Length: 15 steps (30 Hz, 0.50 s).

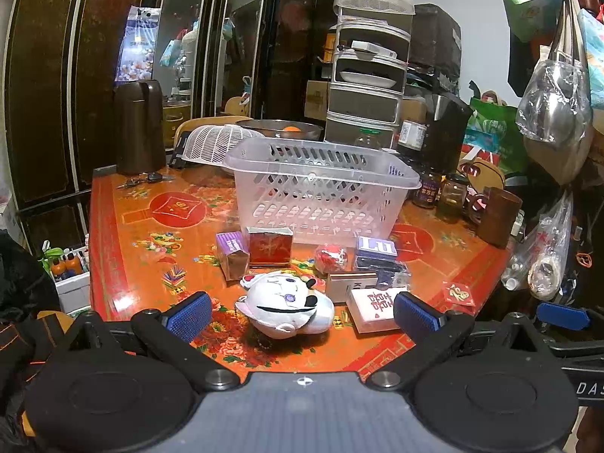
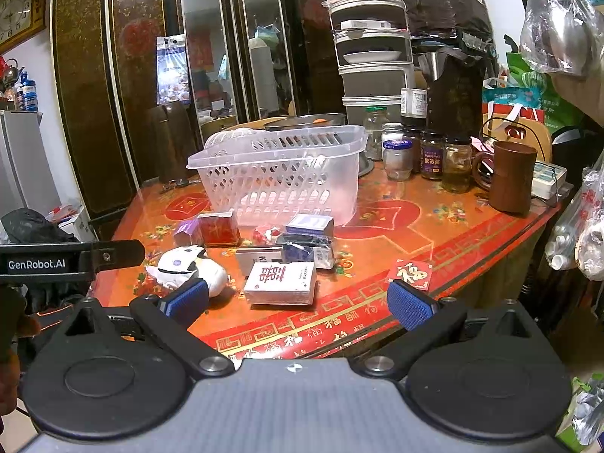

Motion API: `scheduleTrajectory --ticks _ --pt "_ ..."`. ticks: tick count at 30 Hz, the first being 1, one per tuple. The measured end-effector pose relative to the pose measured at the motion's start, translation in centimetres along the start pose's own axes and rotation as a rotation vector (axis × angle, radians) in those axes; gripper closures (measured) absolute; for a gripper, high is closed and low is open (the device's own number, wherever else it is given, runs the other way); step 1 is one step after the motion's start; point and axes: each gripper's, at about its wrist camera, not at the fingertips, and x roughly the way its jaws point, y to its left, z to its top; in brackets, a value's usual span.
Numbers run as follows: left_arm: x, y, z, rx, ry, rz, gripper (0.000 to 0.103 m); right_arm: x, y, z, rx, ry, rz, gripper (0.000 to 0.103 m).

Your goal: Organize objects

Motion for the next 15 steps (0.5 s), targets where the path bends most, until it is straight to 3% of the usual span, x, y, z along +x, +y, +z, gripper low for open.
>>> scheduleTrajectory --ticks 15 --pt "-0.18 0.26 0.07 -0.007 -0.003 0.013 0.0 0.15 0.02 -0.18 0.002 0.002 -0.003 0.0"
